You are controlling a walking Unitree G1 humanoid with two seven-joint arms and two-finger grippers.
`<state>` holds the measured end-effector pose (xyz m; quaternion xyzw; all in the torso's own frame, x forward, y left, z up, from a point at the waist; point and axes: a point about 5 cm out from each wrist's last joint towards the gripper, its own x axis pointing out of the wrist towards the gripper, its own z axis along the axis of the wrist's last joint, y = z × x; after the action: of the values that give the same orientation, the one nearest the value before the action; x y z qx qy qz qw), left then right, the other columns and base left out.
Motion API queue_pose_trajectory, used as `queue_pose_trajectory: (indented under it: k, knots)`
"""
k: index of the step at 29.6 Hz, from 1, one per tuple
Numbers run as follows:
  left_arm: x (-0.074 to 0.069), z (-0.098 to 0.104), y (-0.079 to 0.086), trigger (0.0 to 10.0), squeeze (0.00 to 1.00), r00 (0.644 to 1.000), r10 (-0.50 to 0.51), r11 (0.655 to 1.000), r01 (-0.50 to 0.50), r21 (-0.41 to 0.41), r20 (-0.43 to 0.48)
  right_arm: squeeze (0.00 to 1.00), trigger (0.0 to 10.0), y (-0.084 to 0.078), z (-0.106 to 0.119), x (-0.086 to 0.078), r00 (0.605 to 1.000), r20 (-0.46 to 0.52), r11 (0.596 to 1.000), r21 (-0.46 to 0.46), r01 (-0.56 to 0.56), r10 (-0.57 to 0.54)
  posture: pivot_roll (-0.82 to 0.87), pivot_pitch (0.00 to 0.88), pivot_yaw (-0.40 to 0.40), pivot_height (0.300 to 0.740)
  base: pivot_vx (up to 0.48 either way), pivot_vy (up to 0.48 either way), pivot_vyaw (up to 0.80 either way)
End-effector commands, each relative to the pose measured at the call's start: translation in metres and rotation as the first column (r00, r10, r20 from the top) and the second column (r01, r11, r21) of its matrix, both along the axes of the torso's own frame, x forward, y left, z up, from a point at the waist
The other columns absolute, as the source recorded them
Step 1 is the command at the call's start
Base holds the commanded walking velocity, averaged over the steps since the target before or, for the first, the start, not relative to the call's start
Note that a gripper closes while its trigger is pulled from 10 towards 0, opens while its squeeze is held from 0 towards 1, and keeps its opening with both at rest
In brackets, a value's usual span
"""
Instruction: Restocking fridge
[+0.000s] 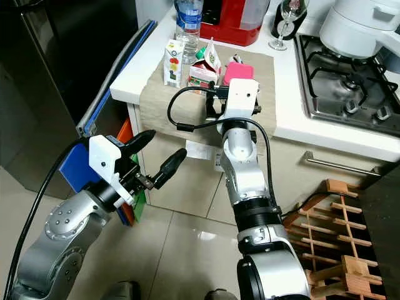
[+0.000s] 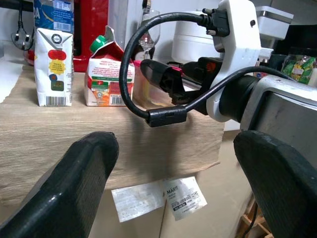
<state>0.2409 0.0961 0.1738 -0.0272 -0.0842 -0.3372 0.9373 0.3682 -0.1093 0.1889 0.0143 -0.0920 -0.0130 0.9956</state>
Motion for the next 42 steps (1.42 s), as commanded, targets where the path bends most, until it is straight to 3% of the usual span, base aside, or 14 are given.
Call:
queue_pose_trajectory:
  k: [1, 18, 42]
  knots:
    - [0.001, 0.0, -0.002, 10.0, 0.0, 1.0, -0.004, 1.0, 0.004, 0.003, 0.004, 0.0, 10.0, -0.004, 0.006, 0.003, 1.0, 0.009, 1.0, -0.01, 0.021, -0.021, 0.09, 0.106, -0.08, 0.74, 0.0, 0.0, 0.0]
    - [0.0, -0.01, -0.003, 10.0, 0.0, 1.0, 0.003, 1.0, -0.003, 0.012, -0.019, 0.0, 10.0, -0.023, -0.009, 0.02, 0.994, -0.087, 0.998, 0.013, 0.063, -0.062, 0.09, 0.108, -0.076, 0.74, 0.0, 0.0, 0.0]
    - [0.002, -0.014, -0.003, 10.0, 0.0, 0.999, 0.02, 1.0, -0.019, 0.013, -0.042, 0.0, 10.0, -0.023, -0.016, 0.03, 0.984, -0.172, 0.997, 0.045, 0.055, -0.046, 0.1, 0.108, -0.08, 0.74, 0.0, 0.0, 0.0]
